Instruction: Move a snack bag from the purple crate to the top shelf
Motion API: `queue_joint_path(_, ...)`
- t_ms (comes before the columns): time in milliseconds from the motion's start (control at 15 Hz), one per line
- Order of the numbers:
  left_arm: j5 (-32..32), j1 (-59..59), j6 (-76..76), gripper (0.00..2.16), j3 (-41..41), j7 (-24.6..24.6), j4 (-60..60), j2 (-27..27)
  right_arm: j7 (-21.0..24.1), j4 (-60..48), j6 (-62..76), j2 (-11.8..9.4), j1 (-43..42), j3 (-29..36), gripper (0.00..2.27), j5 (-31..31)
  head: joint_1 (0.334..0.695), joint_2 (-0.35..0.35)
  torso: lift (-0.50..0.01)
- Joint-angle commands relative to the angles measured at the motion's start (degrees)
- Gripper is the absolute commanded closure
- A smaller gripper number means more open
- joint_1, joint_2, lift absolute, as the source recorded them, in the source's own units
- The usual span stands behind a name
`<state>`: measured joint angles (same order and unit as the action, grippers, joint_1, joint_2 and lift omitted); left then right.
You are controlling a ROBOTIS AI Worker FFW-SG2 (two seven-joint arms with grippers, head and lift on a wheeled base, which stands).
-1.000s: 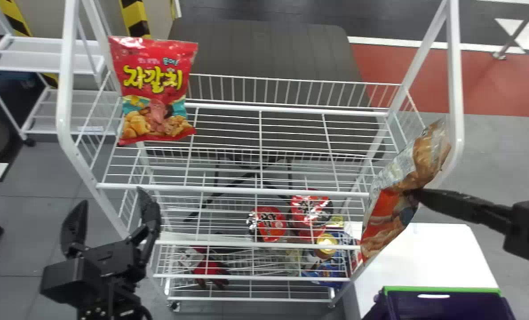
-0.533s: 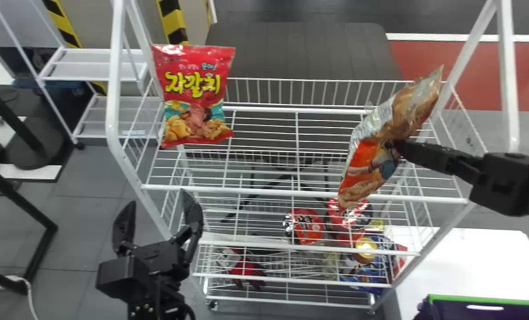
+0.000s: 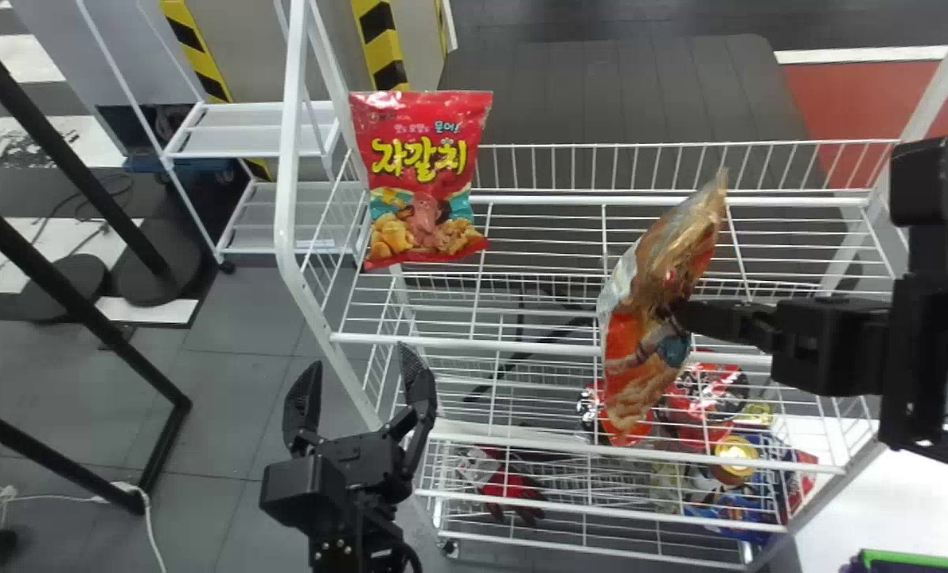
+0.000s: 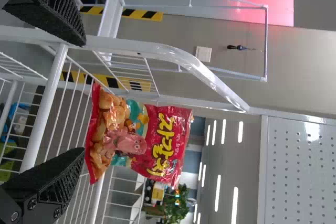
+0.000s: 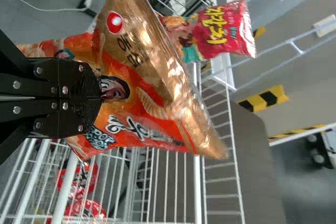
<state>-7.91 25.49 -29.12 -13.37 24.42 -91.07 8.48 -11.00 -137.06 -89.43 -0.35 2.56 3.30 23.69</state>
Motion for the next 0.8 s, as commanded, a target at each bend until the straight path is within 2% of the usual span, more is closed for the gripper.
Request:
queue_joint_path(0,0.0,0.0,0.1,0.09,0.2,-0.1,0.3,0.0,0.0,1.7,-0.6,0.4,-2.3,-0.2,2.09,1.9,0.695,0.185,0.000)
queue_joint_path(200,0.0,0.0,-0.1,0.09,0.3,-0.1,0.5,-0.1,1.4,5.4,-0.6,0.4,-4.9,-0.7,2.09,3.6,0.695,0.200,0.000)
queue_joint_path(400,0.0,-0.1,-0.1,0.09,0.4,-0.1,0.9,-0.1,3.4,10.8,10.9,0.4,-7.6,-2.1,2.09,4.2,0.695,0.207,0.000)
queue_joint_path(733,0.0,0.0,-0.1,0.09,0.9,0.0,1.4,-0.1,3.3,21.0,22.0,0.4,-13.1,-3.0,2.09,6.0,0.695,0.198,0.000)
